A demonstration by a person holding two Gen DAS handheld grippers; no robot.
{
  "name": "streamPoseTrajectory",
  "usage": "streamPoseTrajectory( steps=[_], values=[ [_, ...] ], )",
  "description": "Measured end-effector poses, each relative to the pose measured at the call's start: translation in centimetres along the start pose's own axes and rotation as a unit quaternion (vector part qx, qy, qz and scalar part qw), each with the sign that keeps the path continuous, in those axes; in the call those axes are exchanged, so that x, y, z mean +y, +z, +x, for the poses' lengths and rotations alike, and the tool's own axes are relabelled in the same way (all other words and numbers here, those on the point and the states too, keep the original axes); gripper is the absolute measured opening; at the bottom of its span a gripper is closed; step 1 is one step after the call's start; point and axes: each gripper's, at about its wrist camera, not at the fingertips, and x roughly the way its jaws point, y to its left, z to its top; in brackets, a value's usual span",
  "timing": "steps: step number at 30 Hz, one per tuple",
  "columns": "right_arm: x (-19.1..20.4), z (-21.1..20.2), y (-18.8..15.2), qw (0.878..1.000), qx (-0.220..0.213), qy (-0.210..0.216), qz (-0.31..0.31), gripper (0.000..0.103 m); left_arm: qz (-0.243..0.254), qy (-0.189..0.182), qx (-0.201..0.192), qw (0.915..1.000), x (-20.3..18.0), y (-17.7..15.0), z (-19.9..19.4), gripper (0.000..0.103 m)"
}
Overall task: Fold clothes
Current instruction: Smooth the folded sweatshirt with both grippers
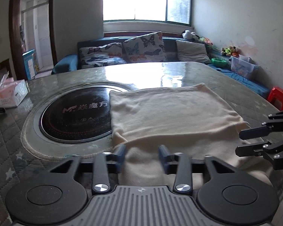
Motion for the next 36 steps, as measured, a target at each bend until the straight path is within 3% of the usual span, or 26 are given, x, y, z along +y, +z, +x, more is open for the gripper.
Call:
streamPoseTrajectory(
  steps=[6,15,22,29,34,36],
  values=[
    [0.9,-0.7,-1.5,1.000,0.004,-0.004,-0.017,0.037,0.030,0.010,0.013,0.9994,-0.8,-2.0,-0.5,0.054],
    [0.9,-2.0,-1.1,1.000,-0.021,-0.018,-0.015,0.043,-0.005,0.037,0.002,0.9993,0.8,-2.6,-2.3,0.058],
    [0.6,-1.0,-1.9,1.000,-0.003,-0.022,-0.009,0.048,-0.019,0.061,0.017,0.9978,2.2,-3.5,-2.5,0.058],
    [0.0,-1.3,-0.8,0.999,-0.019,-0.036,-0.006,0.055,-0.027,0.066,-0.009,0.9974,2.0,-0.5,-1.2,0.058],
    [-0.5,-0.6,-0.1,0.999,-0.027,-0.042,0.001,0.060,-0.023,0.073,-0.005,0.9970,1.7,1.0,1.2,0.058],
    [-0.7,-0.2,0.1,0.999,-0.027,-0.045,0.004,0.071,-0.023,0.084,0.002,0.9962,1.9,1.1,1.9,0.058]
  ],
)
